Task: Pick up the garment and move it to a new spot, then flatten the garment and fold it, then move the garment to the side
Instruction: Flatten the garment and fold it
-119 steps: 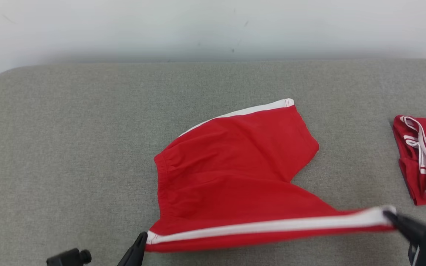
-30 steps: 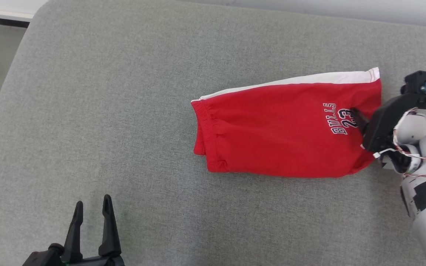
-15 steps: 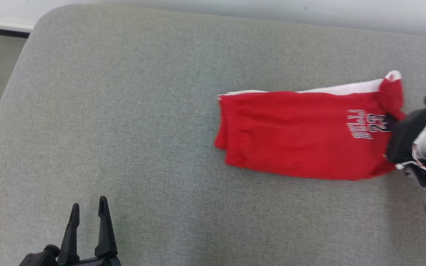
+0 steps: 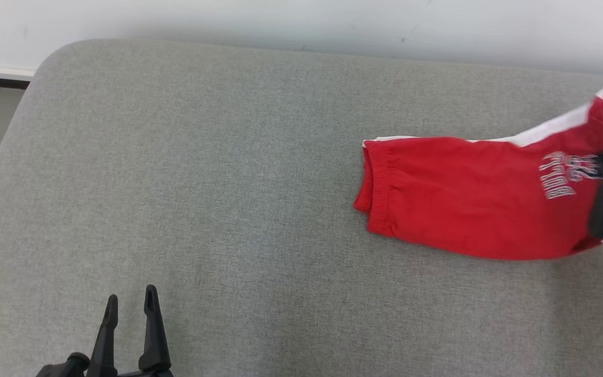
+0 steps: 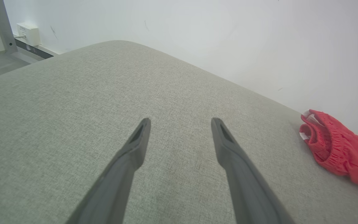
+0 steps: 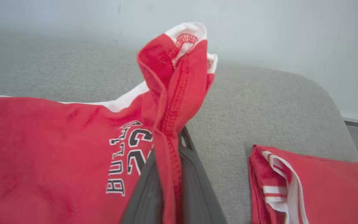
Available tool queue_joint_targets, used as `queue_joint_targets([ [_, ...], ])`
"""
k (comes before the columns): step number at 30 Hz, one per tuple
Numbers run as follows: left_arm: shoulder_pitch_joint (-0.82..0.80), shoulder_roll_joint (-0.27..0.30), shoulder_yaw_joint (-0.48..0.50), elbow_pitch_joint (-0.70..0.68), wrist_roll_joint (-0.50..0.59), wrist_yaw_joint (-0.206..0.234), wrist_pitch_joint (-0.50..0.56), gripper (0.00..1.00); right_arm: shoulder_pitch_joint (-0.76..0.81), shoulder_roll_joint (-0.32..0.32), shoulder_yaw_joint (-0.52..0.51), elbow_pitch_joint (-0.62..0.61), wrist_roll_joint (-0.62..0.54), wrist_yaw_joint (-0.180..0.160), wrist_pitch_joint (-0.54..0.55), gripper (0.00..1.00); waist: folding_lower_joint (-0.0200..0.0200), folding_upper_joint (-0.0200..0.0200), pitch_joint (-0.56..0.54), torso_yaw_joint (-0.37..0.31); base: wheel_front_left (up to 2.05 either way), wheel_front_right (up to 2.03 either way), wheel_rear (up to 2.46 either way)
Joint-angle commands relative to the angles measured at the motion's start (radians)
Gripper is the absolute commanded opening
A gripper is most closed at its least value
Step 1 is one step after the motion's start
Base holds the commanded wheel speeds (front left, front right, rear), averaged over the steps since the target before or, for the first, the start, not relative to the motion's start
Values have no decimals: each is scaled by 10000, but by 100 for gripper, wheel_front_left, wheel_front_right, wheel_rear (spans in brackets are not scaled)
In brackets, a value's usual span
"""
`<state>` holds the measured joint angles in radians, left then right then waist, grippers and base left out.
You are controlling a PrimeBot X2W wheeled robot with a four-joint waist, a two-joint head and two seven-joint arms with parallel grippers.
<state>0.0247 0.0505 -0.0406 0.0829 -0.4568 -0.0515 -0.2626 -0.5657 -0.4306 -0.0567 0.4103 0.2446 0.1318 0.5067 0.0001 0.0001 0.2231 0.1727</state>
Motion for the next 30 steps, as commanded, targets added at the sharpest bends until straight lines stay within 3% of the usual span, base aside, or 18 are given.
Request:
queue_joint_targets([
  [1,135,0,13,-20,-17,46,-25,100,49,177,120,-161,-23,-22,76,0,-1,-1,-22,-43,0,0,0],
  [8,-50,-3,13,58,-58,1,-26,100,-556,1129,1572,-943,123,-22,930,0,-1,-1,-127,-18,0,0,0],
  [15,-141,-1,-152,126,-101,-74,-26,100,-1031,2205,2700,21,451,-23,910,0,-1,-1,-214,308,0,0,0],
  [21,-81,-3,-64,197,-212,-79,-26,100,-1307,2595,3286,1012,371,-23,498,0,-1,-1,-191,534,0,0,0],
  [22,-75,-3,-90,196,-207,-82,-26,100,-1351,2653,3309,1139,394,-24,393,13,-1,-1,-190,568,0,0,0],
  [23,-70,0,-78,214,-206,-93,-26,100,-1389,2723,3311,1253,478,-23,288,78,-1,-1,-191,587,0,0,0],
  [24,-75,0,-66,229,-207,-106,-26,100,-1429,2788,3277,1366,575,-23,187,100,-1,-1,-193,601,0,0,0],
  [30,92,-2,23,205,-208,-39,-26,100,-1667,2764,2764,993,1615,-23,-574,100,-1,-1,-345,472,0,0,0],
])
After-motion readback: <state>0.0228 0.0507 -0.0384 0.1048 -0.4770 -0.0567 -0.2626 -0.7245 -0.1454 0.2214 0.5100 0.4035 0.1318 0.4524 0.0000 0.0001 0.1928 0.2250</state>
